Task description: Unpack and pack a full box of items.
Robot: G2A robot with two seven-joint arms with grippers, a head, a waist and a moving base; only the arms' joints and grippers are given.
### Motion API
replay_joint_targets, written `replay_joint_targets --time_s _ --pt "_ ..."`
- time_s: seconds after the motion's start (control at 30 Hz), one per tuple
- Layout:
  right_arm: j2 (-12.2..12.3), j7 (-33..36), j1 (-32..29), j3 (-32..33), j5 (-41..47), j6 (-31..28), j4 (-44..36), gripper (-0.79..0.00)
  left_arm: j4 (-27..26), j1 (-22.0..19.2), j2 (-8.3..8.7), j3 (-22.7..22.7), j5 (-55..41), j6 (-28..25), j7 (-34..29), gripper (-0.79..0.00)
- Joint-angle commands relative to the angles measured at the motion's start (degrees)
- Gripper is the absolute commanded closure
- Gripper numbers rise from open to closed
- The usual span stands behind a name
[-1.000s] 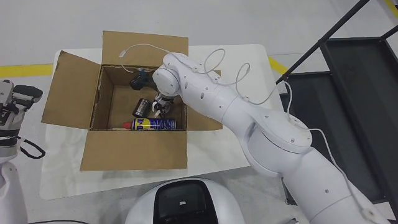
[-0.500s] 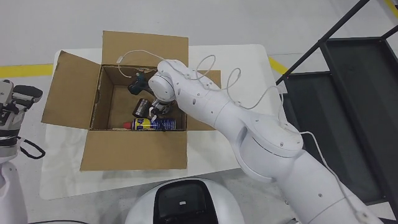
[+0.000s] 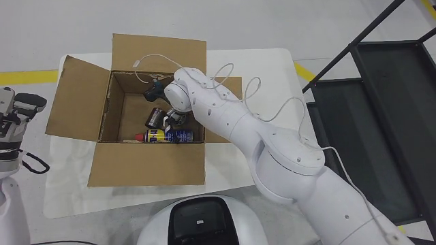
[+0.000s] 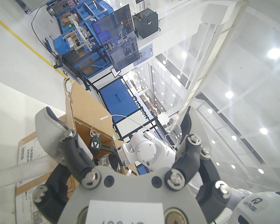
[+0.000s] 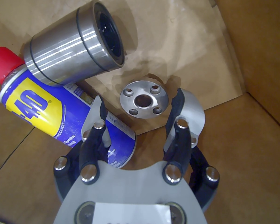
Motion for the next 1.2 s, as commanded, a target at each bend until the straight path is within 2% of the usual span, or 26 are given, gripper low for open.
replay_joint_targets --time_s 0.0,0.2,0.3,0.47,0.63,1.17 --pt "-0.32 -0.30 -0.05 0.03 -0.28 0.30 0.58 -0.526 0.00 0.00 0.00 0.00 0.00 0.00 0.00 -0.785" --pt "-1.36 -0.56 -0.33 0.22 -1.00 0.14 2.39 -0.508 0.00 0.00 0.00 0.00 0.00 0.00 0.00 -0.785" --pt "-1.79 -0.74 -0.30 0.49 -1.09 -0.08 3.25 -0.360 0.00 0.00 0.00 0.00 0.00 0.00 0.00 -0.785" --pt "-2.40 -1.15 -0.22 0.85 -1.50 -0.51 4.33 -0.157 0.00 0.00 0.00 0.00 0.00 0.00 0.00 -0.785" --pt "-2.90 -1.45 -0.06 1.16 -2.10 -0.71 5.09 -0.009 0.00 0.00 0.00 0.00 0.00 0.00 0.00 -0.785" --pt "-3.10 -2.38 2.45 3.62 -2.32 -1.68 5.94 0.000 0.00 0.00 0.00 0.00 0.00 0.00 0.00 -0.785"
